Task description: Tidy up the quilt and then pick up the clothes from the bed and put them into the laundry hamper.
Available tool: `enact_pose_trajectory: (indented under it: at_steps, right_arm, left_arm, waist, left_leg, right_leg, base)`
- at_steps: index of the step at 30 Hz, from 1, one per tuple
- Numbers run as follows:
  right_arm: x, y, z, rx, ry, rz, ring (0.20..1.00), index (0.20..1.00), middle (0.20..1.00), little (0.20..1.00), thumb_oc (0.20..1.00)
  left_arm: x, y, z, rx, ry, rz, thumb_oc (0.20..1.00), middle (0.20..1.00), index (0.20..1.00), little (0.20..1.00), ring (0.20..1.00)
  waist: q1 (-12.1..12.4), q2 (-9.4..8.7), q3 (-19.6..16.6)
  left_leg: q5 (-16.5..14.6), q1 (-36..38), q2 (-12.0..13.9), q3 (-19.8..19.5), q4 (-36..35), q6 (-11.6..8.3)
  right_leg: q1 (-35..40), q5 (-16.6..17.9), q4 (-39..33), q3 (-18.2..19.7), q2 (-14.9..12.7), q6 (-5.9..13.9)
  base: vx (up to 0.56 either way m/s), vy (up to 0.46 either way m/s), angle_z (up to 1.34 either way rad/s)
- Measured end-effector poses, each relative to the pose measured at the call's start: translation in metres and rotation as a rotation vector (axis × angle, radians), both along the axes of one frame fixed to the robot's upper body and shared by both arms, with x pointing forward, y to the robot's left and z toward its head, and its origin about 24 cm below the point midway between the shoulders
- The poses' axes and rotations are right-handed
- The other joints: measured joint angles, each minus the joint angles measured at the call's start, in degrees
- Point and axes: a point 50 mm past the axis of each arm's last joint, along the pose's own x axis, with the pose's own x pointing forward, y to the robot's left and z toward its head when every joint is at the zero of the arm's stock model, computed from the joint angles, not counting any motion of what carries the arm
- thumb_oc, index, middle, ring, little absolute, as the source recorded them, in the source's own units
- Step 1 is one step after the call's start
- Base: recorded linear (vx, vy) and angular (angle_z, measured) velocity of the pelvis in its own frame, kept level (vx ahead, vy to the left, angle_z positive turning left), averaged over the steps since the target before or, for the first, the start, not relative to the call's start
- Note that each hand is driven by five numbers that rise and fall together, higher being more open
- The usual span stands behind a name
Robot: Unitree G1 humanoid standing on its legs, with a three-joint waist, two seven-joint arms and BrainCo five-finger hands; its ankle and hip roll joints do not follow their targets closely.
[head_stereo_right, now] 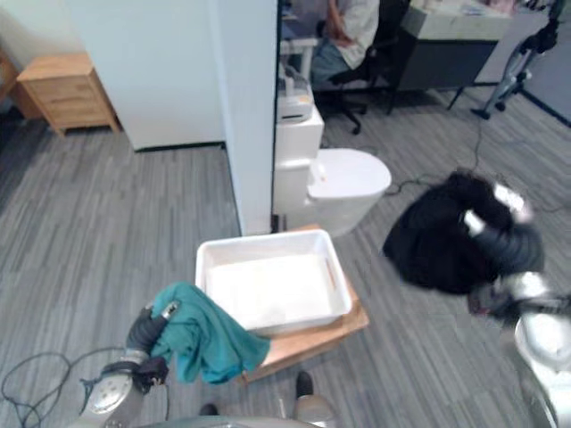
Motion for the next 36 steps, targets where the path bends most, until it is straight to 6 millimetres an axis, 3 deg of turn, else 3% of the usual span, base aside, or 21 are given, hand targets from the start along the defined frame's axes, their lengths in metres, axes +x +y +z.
enact_pose_trajectory:
  at_steps: [4,9,13,16,17,18,25,26,27,29,30,33,36]
  right_arm:
    - [0.043,0.044,0.018,-0.024,-0.001,0.190,0.200,0.200,0.200,0.200,0.200]
    - [0.084,0.085,-0.002,-0.093,0.181,0.282,0.200,0.200,0.200,0.200,0.200]
    - [0.102,0.092,-0.021,-0.074,0.284,0.236,0.200,0.200,0.200,0.200,0.200]
    - [0.107,0.098,-0.037,-0.054,0.345,0.233,0.200,0.200,0.200,0.200,0.200]
    - [0.110,0.104,-0.051,-0.017,0.391,0.225,0.200,0.200,0.200,0.200,0.200]
    - [0.110,0.104,-0.051,-0.017,0.391,0.225,0.200,0.200,0.200,0.200,0.200]
    - [0.076,0.116,-0.123,0.000,0.607,0.178,0.200,0.200,0.200,0.200,0.200]
    - [0.070,0.119,-0.133,-0.016,0.648,0.188,0.884,0.884,0.884,0.884,0.884]
    - [0.064,0.125,-0.144,-0.038,0.691,0.206,1.000,1.000,1.000,1.000,1.000]
    - [0.055,0.133,-0.175,-0.030,0.798,0.195,1.000,1.000,1.000,1.000,1.000]
    - [0.043,0.135,-0.210,-0.033,0.949,0.170,1.000,1.000,1.000,1.000,1.000]
    - [0.027,0.139,-0.235,0.036,1.007,0.130,1.000,1.000,1.000,1.000,1.000]
    - [0.015,0.123,-0.243,0.135,1.022,0.055,1.000,1.000,1.000,1.000,1.000]
  left_arm:
    - [0.008,-0.015,-0.001,-0.014,0.017,-0.058,0.200,0.200,0.200,0.200,0.200]
    - [0.010,-0.024,-0.003,-0.018,0.041,-0.104,0.200,0.200,0.200,0.200,0.200]
    - [0.009,-0.022,-0.004,-0.006,0.055,-0.111,0.200,0.200,0.200,0.200,0.200]
    - [0.009,-0.020,-0.005,0.014,0.066,-0.118,0.200,0.200,0.200,0.200,0.200]
    - [0.010,-0.019,-0.004,0.026,0.061,-0.121,0.200,0.200,0.200,0.200,0.200]
    - [0.010,-0.019,-0.004,0.026,0.061,-0.121,0.200,0.200,0.200,0.200,0.200]
    - [0.013,-0.020,0.000,0.027,0.049,-0.116,0.200,0.200,0.200,0.200,0.200]
    - [0.013,-0.020,0.000,0.022,0.047,-0.112,0.200,0.200,0.200,0.200,0.200]
    - [0.014,-0.021,0.000,0.019,0.043,-0.111,0.200,0.200,0.200,0.200,0.200]
    - [0.018,-0.023,0.002,0.015,0.032,-0.113,0.200,0.200,0.200,0.200,0.200]
    - [0.025,-0.028,0.006,0.017,0.000,-0.123,0.200,0.200,0.200,0.200,0.200]
    - [0.027,-0.028,0.006,0.029,-0.004,-0.125,0.200,0.200,0.200,0.200,0.200]
    - [0.024,-0.015,0.004,0.016,0.009,-0.028,0.200,0.200,0.200,0.200,0.200]
  waist:
    - [2.7,-1.69,-0.6]
    - [7.6,-2.00,-0.5]
    - [10.4,-2.96,0.0]
    - [11.4,-3.44,0.3]
    - [11.4,-3.88,0.9]
    - [11.4,-3.88,0.9]
    - [10.4,-2.64,3.3]
    - [10.2,-2.40,3.6]
    - [9.7,-2.08,3.9]
    - [9.3,-1.92,4.0]
    - [9.5,-1.61,4.4]
    - [9.5,-0.74,5.1]
    - [9.4,-0.77,5.0]
  left_leg:
    - [0.5,-0.4,0.0,-0.3,0.0,-0.17]
    - [0.9,-0.6,0.1,-0.9,0.1,-0.39]
    - [1.9,-1.6,0.1,-2.0,0.3,-0.61]
    - [1.8,-1.6,0.1,-2.0,0.3,-0.66]
    - [1.8,-1.6,0.2,-2.0,0.3,-0.67]
    - [1.8,-1.6,0.2,-2.0,0.3,-0.67]
    - [1.7,-1.5,0.1,-1.9,0.1,-0.77]
    - [1.7,-1.5,0.2,-1.9,0.1,-0.79]
    - [1.7,-1.5,0.2,-1.8,0.1,-0.78]
    - [1.8,-1.4,0.4,-1.7,0.1,-0.86]
    - [1.6,-1.4,0.6,-1.7,0.1,-1.19]
    - [1.7,-1.2,1.0,-1.6,0.1,-1.28]
    - [1.7,-1.1,0.9,-1.4,0.1,-1.28]
  right_leg:
    - [-0.2,0.4,-0.2,-0.4,0.0,0.46]
    - [-0.2,0.5,-0.3,-1.5,0.0,0.57]
    - [-0.3,0.5,-0.2,-3.1,0.1,0.55]
    - [-0.3,0.5,-0.2,-3.3,0.1,0.55]
    - [-0.3,0.5,-0.2,-3.3,0.0,0.55]
    - [-0.3,0.5,-0.2,-3.3,0.0,0.55]
    - [-0.2,0.5,-0.2,-3.2,0.0,0.56]
    - [-0.2,0.5,-0.2,-3.1,0.0,0.56]
    - [-0.3,0.5,-0.2,-3.0,0.0,0.56]
    - [-0.3,0.5,-0.2,-2.9,0.2,0.56]
    - [-0.4,0.5,-0.3,-2.9,0.2,0.57]
    - [-0.2,0.5,-0.3,-3.0,0.4,0.56]
    - [-0.3,0.5,-0.3,-2.8,0.7,0.56]
  base:
    - [0.01,0.020,0.00]
    - [0.02,-0.008,0.08]
    - [0.00,-0.005,0.19]
    - [0.00,0.001,0.02]
    - [0.00,0.000,0.00]
    - [0.00,0.000,0.00]
    - [-0.01,0.000,-0.01]
    - [-0.04,-0.016,-0.04]
    - [-0.03,-0.016,-0.05]
    - [-0.01,-0.006,-0.05]
    - [0.00,0.000,0.00]
    - [-0.01,0.004,-0.01]
    - [-0.01,0.010,-0.02]
